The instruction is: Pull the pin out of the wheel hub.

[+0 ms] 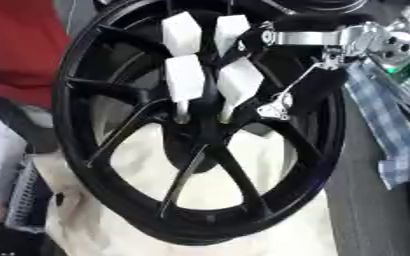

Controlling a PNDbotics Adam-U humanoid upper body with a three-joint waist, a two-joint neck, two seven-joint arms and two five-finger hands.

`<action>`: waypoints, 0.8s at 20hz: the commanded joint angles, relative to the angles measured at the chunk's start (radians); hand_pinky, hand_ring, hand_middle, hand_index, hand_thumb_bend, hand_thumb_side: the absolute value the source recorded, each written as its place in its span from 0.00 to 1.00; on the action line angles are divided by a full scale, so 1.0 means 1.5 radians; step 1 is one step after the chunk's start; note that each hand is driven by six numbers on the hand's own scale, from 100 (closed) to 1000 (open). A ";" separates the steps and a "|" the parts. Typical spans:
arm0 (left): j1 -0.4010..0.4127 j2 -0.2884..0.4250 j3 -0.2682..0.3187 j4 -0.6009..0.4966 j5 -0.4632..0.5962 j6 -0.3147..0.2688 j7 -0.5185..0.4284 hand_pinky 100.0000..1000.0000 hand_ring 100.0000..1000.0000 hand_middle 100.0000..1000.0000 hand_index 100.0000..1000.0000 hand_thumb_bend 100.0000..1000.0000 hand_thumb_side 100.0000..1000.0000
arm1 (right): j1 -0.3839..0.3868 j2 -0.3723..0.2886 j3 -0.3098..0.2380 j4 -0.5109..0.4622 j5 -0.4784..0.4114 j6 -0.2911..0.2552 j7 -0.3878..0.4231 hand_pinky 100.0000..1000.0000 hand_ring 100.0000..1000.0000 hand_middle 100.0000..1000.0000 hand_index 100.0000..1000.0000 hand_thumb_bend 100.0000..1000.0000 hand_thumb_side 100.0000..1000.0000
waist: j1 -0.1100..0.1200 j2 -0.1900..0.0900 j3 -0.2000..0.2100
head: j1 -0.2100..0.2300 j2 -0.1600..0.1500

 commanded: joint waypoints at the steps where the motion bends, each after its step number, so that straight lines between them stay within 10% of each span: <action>1: -0.010 0.008 0.003 -0.011 -0.003 -0.001 -0.003 0.80 0.68 0.59 0.75 0.00 0.66 | -0.005 -0.026 -0.015 0.002 -0.002 -0.013 -0.001 0.83 0.85 0.73 0.82 0.17 0.05 | 0.003 -0.009 0.002 | -0.005 -0.005; 6: -0.009 0.008 0.003 -0.011 -0.002 0.000 -0.003 0.80 0.68 0.59 0.75 0.00 0.66 | -0.009 -0.026 -0.017 0.005 -0.025 -0.014 -0.018 0.82 0.83 0.66 0.75 0.00 0.00 | 0.003 -0.008 0.003 | -0.007 -0.007; 16: -0.010 0.008 0.003 -0.010 -0.003 0.002 -0.002 0.80 0.68 0.59 0.75 0.00 0.66 | -0.022 -0.028 -0.015 0.003 -0.064 -0.021 -0.042 0.79 0.76 0.43 0.56 0.00 0.00 | -0.001 -0.006 0.010 | -0.025 -0.013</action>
